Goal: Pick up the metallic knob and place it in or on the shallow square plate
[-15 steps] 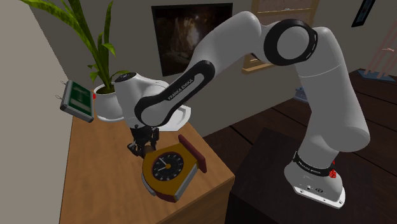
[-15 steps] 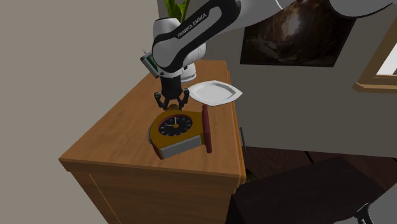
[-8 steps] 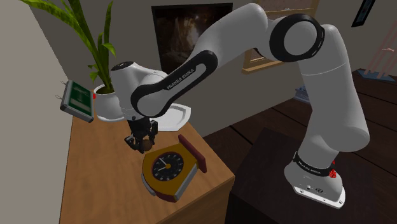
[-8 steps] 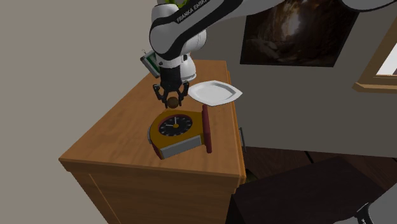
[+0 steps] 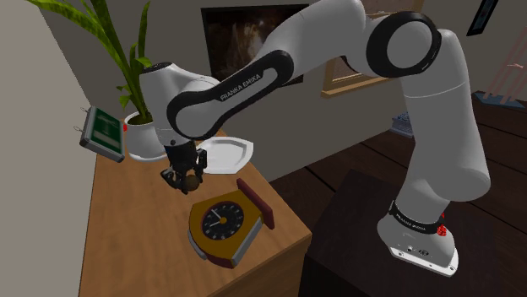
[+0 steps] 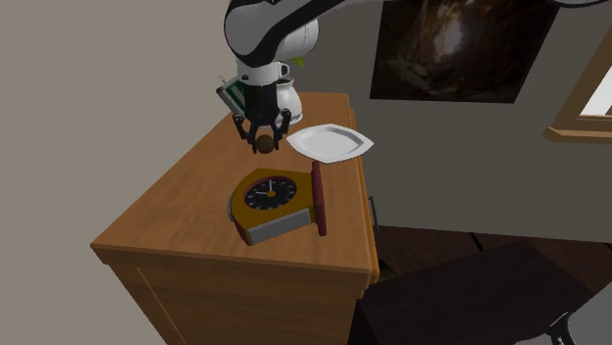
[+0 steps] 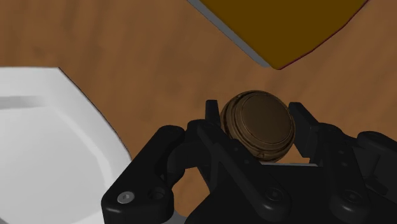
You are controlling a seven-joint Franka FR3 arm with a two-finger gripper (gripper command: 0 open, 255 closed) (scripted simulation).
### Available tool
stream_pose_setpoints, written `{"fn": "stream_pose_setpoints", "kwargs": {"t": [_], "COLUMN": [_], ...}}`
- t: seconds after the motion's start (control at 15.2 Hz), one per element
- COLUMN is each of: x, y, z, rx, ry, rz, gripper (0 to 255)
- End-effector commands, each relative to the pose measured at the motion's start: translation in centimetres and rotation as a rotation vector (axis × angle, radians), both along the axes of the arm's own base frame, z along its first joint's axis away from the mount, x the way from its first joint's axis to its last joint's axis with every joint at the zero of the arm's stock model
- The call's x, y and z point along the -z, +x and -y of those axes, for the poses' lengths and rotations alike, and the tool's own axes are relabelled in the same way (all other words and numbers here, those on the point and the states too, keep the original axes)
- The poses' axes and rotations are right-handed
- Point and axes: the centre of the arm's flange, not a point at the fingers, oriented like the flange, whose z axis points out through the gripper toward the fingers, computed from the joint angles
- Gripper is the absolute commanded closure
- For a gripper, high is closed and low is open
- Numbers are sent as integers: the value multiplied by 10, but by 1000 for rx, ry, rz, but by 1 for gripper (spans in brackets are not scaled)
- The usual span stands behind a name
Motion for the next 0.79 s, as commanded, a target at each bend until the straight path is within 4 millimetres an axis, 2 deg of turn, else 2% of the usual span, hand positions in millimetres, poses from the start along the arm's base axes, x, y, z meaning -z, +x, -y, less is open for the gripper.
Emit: {"fn": "stream_pose_setpoints", "kwargs": {"t": [0.0, 0.73], "x": [-6, -4], "y": [7, 79], "z": [11, 137], "rx": [0, 0], "ry": [0, 0], "rz": [0, 0], "gripper": [255, 255]}}
